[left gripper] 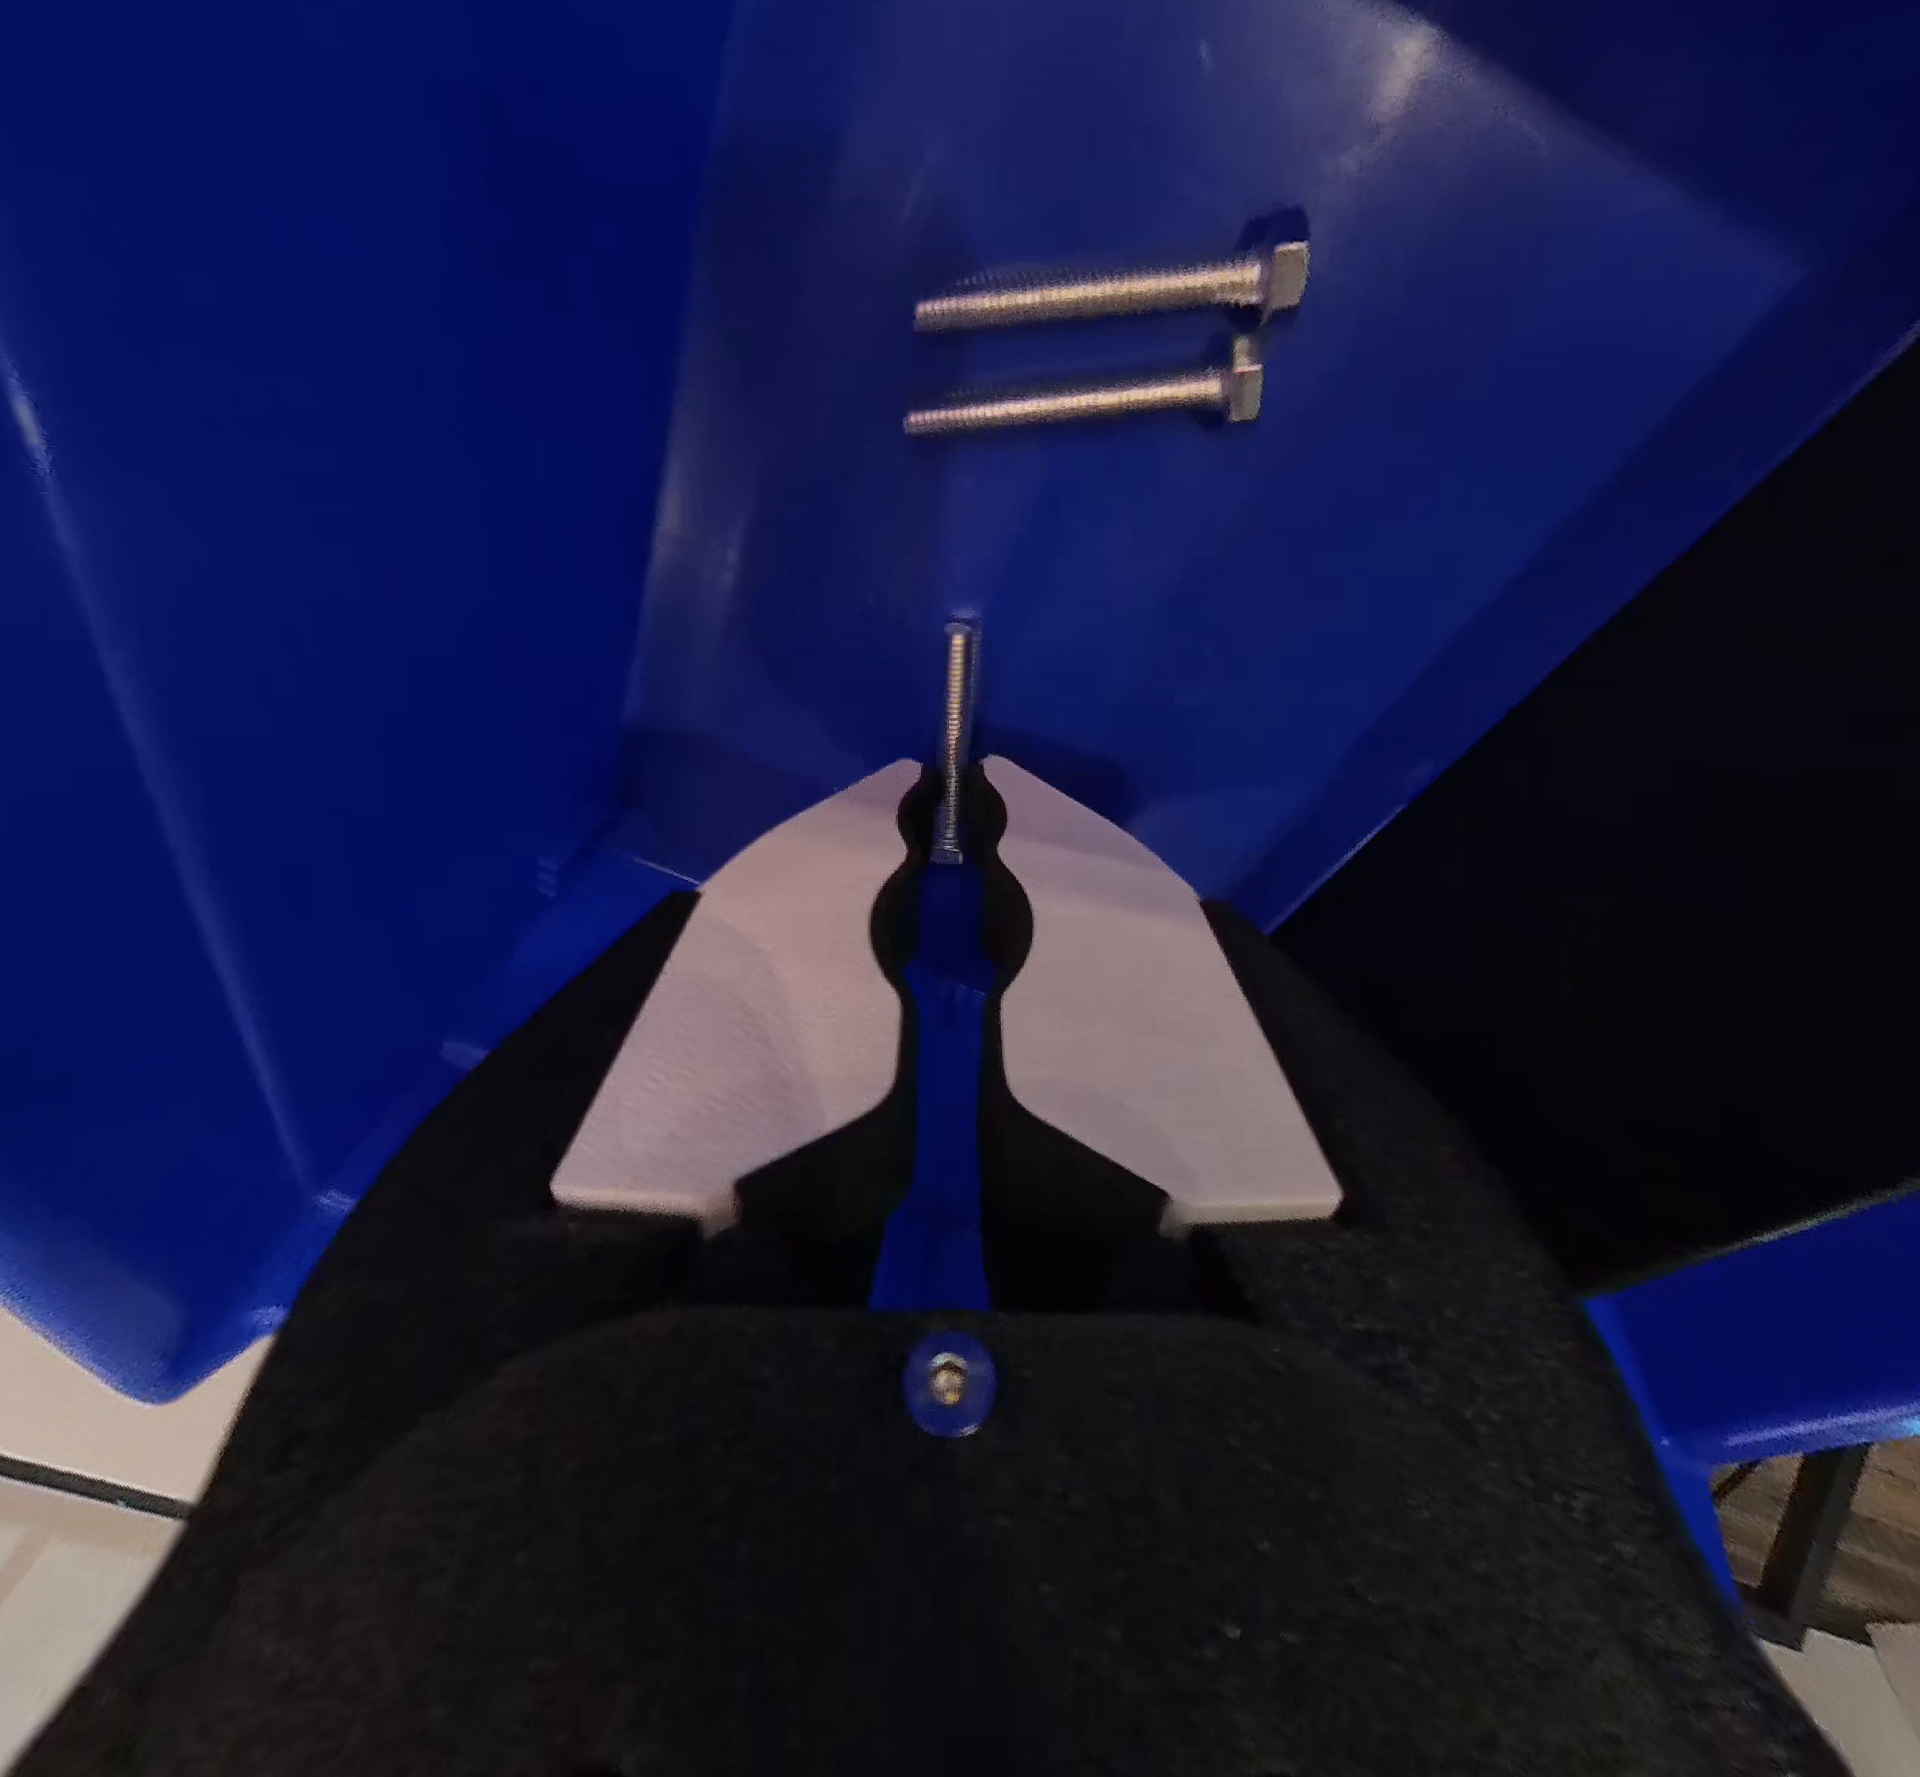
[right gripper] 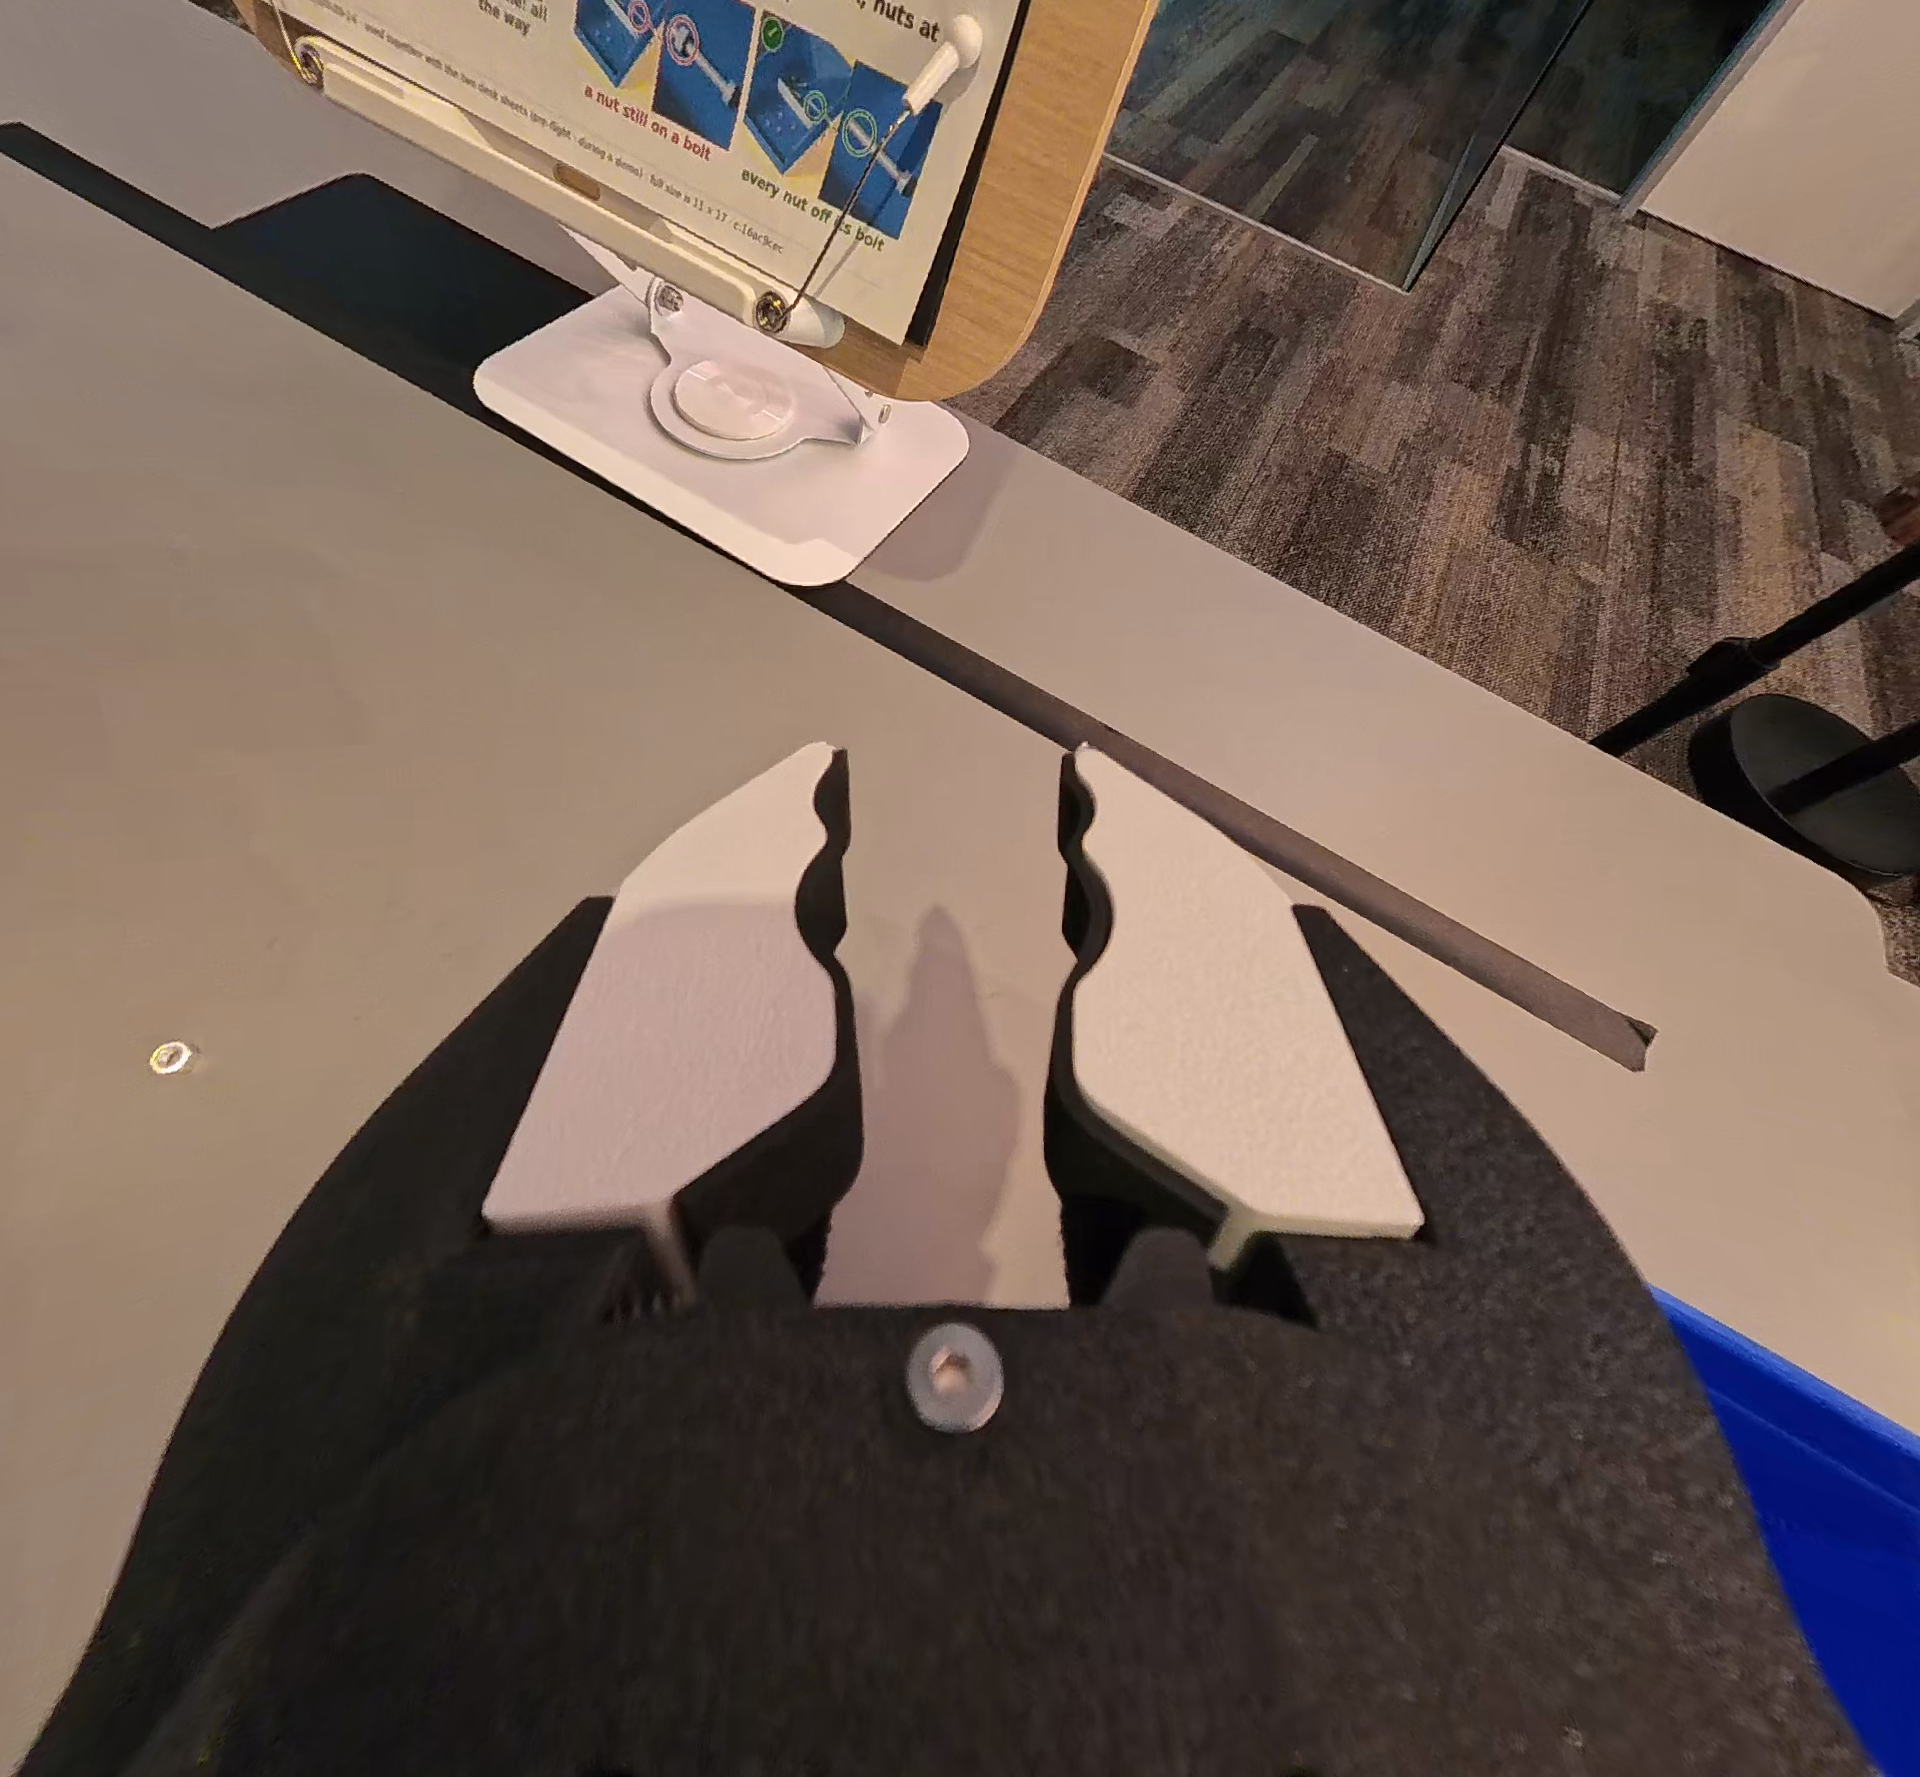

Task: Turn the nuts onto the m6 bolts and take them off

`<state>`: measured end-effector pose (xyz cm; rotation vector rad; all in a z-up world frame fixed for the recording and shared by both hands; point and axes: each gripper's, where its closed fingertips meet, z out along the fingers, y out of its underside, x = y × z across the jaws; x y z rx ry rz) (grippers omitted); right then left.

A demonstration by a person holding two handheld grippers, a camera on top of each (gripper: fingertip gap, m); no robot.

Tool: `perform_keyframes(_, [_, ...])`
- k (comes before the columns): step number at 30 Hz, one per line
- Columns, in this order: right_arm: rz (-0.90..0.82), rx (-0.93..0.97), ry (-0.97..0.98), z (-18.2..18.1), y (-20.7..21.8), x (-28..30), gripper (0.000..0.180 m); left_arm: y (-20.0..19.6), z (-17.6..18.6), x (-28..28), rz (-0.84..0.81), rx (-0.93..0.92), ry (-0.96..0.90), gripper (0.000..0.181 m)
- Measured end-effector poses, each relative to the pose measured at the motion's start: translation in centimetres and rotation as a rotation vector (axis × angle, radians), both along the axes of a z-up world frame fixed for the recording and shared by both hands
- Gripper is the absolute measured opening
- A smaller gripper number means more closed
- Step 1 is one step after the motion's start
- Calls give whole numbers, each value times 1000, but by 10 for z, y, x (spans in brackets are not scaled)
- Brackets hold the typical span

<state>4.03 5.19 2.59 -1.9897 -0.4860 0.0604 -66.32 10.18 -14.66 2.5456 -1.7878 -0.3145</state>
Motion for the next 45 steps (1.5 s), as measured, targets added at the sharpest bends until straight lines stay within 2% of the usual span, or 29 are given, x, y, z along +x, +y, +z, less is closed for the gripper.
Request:
perform_keyframes(3, [6, 9, 20, 2, -1, 1, 37, 2, 5, 0, 40, 48, -18, 6])
perform_keyframes(5, [9, 14, 30, 4, -1, 1, 37, 8, 24, 8, 87, 127, -114, 6])
perform_keyframes(9, [32, 40, 60, 11, -2, -4, 36, 19, 104, 43, 224, 316, -483, 6])
perform_keyframes(12, [115, 84, 137, 25, -4, -28, 35, 6, 174, 109, 267, 375, -868, 5])
perform_keyframes(14, [225, 110, 214, 37, -9, -58, 34, -18, 207, 168, 223, 340, -1084, 5])
perform_keyframes(17, [498, 140, 405, 69, -38, -122, 34, -68, 236, 260, 106, 226, -1316, 5])
perform_keyframes(20, [736, 181, 568, 105, -78, -170, 33, -109, 250, 341, 57, 88, -1488, 5])
perform_keyframes(25, [876, 182, 670, 122, -107, -199, 33, -155, 250, 436, -18, -105, -1611, 5])
perform_keyframes(30, [897, 103, 685, 113, -108, -211, 32, -170, 249, 482, -94, -123, -1622, 5])
perform_keyframes(36, [840, 48, 635, 101, -101, -215, 31, -174, 247, 486, -123, -142, -1642, 5])
perform_keyframes(45, [902, -72, 690, 85, -104, -231, 24, -176, 240, 480, -147, -146, -1638, 5])
